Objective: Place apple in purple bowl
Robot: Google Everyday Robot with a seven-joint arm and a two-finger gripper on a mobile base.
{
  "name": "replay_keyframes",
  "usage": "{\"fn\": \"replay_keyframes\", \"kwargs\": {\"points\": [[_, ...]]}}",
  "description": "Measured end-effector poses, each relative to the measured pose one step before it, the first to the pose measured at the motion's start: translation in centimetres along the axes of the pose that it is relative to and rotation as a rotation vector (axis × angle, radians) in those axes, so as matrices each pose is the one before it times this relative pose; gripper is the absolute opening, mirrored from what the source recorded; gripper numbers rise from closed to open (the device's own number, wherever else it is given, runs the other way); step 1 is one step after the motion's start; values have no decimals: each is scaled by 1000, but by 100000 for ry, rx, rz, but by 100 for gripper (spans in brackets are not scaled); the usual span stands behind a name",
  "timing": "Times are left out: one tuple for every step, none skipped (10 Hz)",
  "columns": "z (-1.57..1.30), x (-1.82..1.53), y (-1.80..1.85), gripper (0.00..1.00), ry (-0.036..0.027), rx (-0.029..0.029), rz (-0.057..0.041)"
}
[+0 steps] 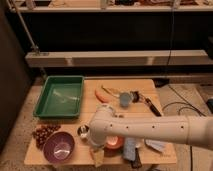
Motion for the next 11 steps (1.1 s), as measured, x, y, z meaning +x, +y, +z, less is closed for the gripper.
{"fn": "replay_keyframes", "kwargs": {"points": [[253, -407, -333, 80, -753, 105, -124], [351, -295, -304, 80, -212, 241, 35], [231, -229, -159, 80, -4, -24, 181], [431, -325, -224, 80, 53, 133, -130], [366, -77, -65, 80, -3, 162, -662], [269, 43, -27, 80, 66, 201, -591], [192, 47, 51, 80, 63, -15, -606], [169, -119, -33, 80, 5, 48, -253], [68, -55, -37, 80, -59, 58, -54], [76, 67, 14, 80, -30, 84, -315], [92, 60, 19, 80, -155, 177, -358]]}}
